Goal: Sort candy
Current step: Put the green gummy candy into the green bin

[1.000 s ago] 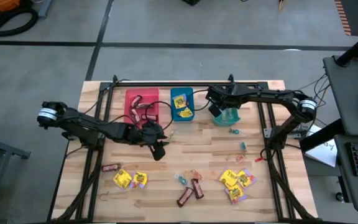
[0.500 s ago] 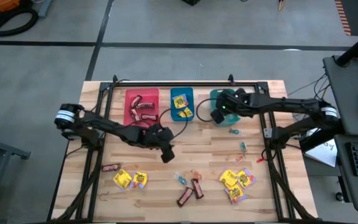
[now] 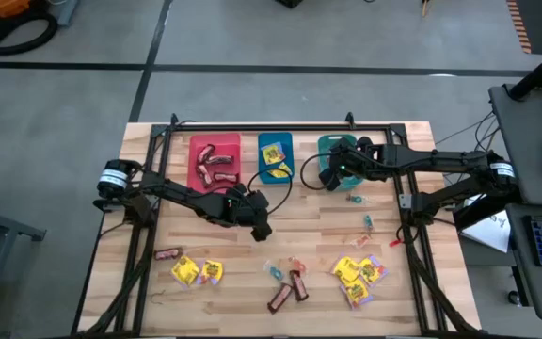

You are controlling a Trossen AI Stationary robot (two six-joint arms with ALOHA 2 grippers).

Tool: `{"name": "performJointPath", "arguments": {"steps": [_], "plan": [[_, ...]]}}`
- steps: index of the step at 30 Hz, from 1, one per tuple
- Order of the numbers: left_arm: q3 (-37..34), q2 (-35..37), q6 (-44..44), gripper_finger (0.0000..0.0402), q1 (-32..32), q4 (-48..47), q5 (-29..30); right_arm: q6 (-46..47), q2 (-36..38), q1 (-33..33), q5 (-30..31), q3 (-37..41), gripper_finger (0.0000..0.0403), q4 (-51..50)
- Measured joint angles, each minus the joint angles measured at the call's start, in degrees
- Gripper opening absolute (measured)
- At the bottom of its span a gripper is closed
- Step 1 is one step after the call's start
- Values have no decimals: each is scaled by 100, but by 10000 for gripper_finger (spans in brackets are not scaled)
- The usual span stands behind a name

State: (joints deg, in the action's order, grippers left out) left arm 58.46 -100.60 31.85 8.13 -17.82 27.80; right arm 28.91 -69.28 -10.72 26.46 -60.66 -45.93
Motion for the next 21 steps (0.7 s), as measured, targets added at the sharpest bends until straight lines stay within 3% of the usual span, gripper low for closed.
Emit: {"name": "performJointPath", "arguments": {"steps": [4, 21], "plan": [[0, -84, 66, 149, -3, 26, 263, 13, -13, 10, -109, 0, 107, -1], [4, -839, 173, 143, -7, 264, 351, 74, -15, 10, -226, 0, 107, -2]]}}
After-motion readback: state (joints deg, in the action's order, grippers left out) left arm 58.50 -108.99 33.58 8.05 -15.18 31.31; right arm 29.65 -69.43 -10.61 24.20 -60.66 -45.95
